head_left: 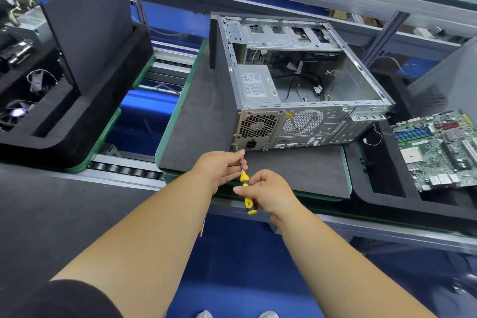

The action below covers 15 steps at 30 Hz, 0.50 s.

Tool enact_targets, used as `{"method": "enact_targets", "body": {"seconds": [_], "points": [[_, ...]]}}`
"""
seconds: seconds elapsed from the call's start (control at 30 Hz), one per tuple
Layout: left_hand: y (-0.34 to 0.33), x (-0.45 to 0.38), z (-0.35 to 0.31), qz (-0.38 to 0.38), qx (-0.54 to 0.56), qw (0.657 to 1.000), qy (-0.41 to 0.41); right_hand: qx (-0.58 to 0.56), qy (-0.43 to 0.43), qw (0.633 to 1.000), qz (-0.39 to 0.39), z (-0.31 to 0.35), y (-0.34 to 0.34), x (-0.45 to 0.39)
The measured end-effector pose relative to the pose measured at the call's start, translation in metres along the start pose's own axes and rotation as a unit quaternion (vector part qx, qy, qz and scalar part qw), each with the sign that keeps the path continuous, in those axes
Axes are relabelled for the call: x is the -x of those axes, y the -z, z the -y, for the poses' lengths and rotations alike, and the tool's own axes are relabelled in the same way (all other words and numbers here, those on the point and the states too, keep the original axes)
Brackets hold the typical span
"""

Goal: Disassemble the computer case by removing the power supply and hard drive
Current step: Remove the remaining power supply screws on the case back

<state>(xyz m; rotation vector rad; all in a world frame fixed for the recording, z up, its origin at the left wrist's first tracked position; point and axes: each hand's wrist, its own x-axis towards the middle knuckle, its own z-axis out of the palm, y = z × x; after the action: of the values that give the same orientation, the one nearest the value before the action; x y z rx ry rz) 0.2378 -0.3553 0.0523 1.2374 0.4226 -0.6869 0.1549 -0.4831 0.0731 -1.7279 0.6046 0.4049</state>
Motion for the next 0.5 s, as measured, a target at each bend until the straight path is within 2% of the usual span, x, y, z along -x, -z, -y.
{"method": "enact_targets", "body": {"seconds": [0.13, 0.27, 0.37, 0.5], "points": [[-0.001, -0.001, 0.002, -0.012, 0.006, 1.0, -0.008, 0.04, 0.018, 0.999, -0.003, 0.001, -0.001, -0.001], [-0.001, -0.002, 0.0, -0.01, 0.012, 1.0, 0.005, 0.096, -0.006, 0.994, 0.048, -0.004, 0.001, 0.0], [-0.002, -0.004, -0.001, -0.014, 0.008, 1.0, 0.01, -0.009, -0.048, 0.993, 0.112, -0.009, 0.003, 0.002], [-0.001, -0.004, -0.001, -0.015, 0.001, 1.0, 0.014, -0.092, -0.047, 0.988, 0.115, -0.015, 0.007, 0.004]]}}
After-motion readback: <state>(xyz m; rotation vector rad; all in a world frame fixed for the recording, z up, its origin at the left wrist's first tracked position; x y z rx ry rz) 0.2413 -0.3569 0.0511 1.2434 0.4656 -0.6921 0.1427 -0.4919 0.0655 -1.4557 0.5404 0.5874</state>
